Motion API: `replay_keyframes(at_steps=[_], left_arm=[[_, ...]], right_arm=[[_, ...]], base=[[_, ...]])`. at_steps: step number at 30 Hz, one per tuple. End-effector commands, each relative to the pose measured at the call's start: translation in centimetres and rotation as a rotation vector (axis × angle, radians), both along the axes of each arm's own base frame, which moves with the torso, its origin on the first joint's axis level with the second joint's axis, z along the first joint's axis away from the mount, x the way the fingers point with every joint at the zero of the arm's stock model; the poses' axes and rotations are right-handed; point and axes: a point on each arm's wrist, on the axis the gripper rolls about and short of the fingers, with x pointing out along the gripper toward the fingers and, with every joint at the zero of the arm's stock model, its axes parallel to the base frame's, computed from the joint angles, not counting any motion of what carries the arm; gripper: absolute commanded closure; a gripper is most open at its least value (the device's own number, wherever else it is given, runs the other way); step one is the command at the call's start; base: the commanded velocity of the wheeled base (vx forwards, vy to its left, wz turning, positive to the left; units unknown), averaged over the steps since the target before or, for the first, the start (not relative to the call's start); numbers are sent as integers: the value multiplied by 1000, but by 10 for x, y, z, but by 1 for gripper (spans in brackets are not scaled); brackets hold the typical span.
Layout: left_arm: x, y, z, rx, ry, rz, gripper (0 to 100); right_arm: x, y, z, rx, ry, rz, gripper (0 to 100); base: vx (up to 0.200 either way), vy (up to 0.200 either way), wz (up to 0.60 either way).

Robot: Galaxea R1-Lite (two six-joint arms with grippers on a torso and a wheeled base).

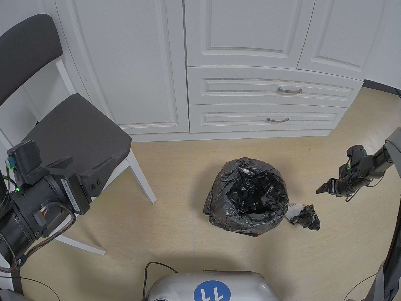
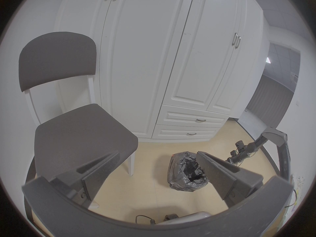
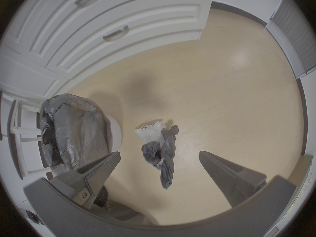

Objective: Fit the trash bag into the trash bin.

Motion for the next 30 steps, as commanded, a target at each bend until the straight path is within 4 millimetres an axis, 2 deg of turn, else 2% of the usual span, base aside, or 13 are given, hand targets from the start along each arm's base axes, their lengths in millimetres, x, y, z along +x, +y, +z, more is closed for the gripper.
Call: replay_keyframes(at_steps=[1, 4, 7, 9, 12, 19, 29, 30], left_arm=[[20, -6, -12, 59, 56, 52, 0], [20, -6, -13, 61, 56, 53, 0], [20, -6, -13, 62, 56, 53, 0], [20, -6, -13, 62, 56, 53, 0], [20, -6, -12, 59, 54, 53, 0], [29, -13, -16, 46, 38, 55, 0], [34, -16, -22, 61, 56, 61, 0], [34, -16, -22, 61, 56, 61, 0]], right_arm=[[61, -4, -87, 6, 223, 21, 0], [65, -3, -85, 9, 229, 26, 0], [82, 3, -82, 35, 220, 38, 0], [83, 19, -123, 34, 300, 23, 0], [89, 25, -138, -58, 265, 16, 0], [88, 42, -143, -76, 297, 7, 0], [88, 43, -145, -59, 291, 8, 0], [88, 43, -145, -59, 291, 8, 100]], base=[[0, 0, 0], [0, 0, 0], [0, 0, 0], [0, 0, 0], [0, 0, 0], [0, 0, 0], [0, 0, 0], [0, 0, 0]])
